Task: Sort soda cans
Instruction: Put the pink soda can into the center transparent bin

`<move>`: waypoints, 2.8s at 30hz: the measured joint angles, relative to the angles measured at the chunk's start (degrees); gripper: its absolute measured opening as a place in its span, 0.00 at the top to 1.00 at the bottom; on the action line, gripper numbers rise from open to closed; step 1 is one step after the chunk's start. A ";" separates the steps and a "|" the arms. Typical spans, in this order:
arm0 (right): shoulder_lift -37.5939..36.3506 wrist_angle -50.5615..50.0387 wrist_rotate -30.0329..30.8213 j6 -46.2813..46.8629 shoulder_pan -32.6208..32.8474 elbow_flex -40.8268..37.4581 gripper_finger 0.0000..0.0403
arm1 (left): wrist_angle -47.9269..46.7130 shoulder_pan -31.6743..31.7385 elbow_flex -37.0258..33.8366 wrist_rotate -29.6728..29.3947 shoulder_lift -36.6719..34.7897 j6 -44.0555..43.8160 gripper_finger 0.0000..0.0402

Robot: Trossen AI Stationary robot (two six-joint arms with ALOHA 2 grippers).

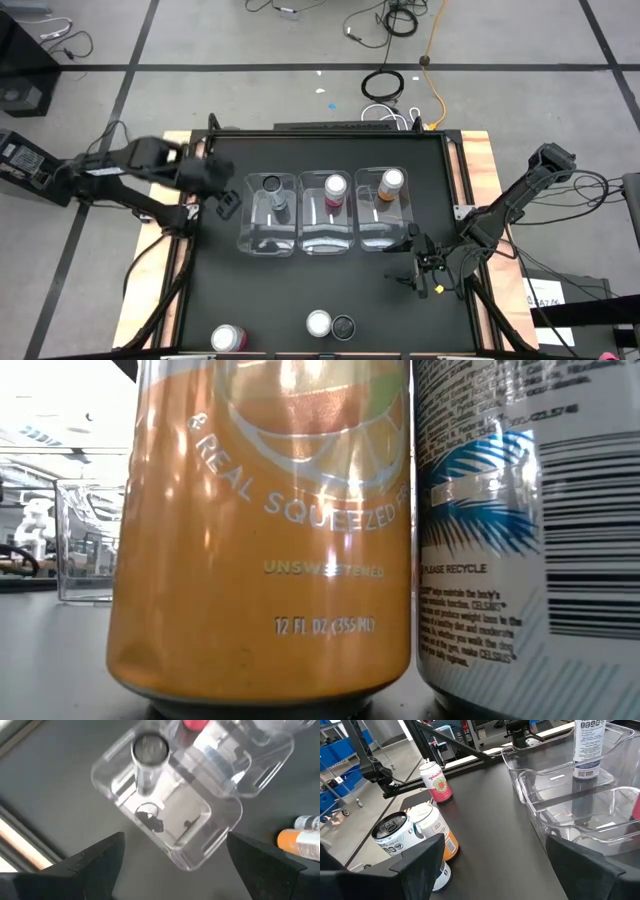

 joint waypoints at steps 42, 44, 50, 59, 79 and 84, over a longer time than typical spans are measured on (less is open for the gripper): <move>0.00 -0.26 -7.61 -2.12 0.11 0.00 0.15 | 8.77 -24.27 -17.09 -12.26 9.32 -33.16 0.10; 0.00 -0.26 -7.60 -2.12 0.11 0.00 0.15 | 8.64 -24.27 -17.09 -12.82 9.57 -31.92 0.10; 0.00 -0.18 -7.58 -2.47 0.11 0.00 0.15 | 10.00 -24.27 -17.09 -12.72 9.66 -31.72 0.10; 0.00 0.04 -7.63 -2.56 0.11 -0.01 0.15 | 10.13 -24.27 -17.09 -8.12 9.66 -31.44 0.02; 0.00 0.04 -10.56 -1.62 0.11 0.00 0.15 | 18.60 -27.61 -17.06 -1.15 9.66 -40.87 0.02; 0.00 0.07 -10.58 -1.29 0.11 0.00 0.15 | 18.56 -33.36 -17.06 -3.07 9.86 -52.60 0.02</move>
